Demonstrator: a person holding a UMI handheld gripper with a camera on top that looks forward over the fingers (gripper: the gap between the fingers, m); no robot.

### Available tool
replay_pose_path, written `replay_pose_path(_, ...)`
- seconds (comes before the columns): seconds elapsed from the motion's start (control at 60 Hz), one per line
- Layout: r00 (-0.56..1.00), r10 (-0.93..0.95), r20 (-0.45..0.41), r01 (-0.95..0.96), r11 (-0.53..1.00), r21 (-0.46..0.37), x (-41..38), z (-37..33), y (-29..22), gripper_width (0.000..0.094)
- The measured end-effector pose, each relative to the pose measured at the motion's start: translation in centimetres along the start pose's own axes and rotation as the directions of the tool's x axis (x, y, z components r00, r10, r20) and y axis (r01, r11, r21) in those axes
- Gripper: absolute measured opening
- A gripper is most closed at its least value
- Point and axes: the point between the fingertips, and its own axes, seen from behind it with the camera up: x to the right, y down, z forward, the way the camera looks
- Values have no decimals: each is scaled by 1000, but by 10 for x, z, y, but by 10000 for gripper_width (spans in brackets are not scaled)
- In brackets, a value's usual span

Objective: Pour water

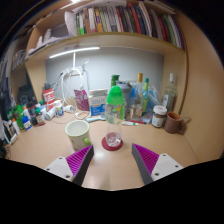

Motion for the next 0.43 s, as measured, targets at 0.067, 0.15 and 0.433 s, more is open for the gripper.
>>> replay_pose_path(0.067,1000,-7,-1,7,1000,9,-8,-45,1,844)
replay_pose_path(0.15,999,-34,-18,34,999,33,-16,-100,-3,850)
replay_pose_path(0.433,999,-31,-37,34,994,104,-64,-270,-20,853)
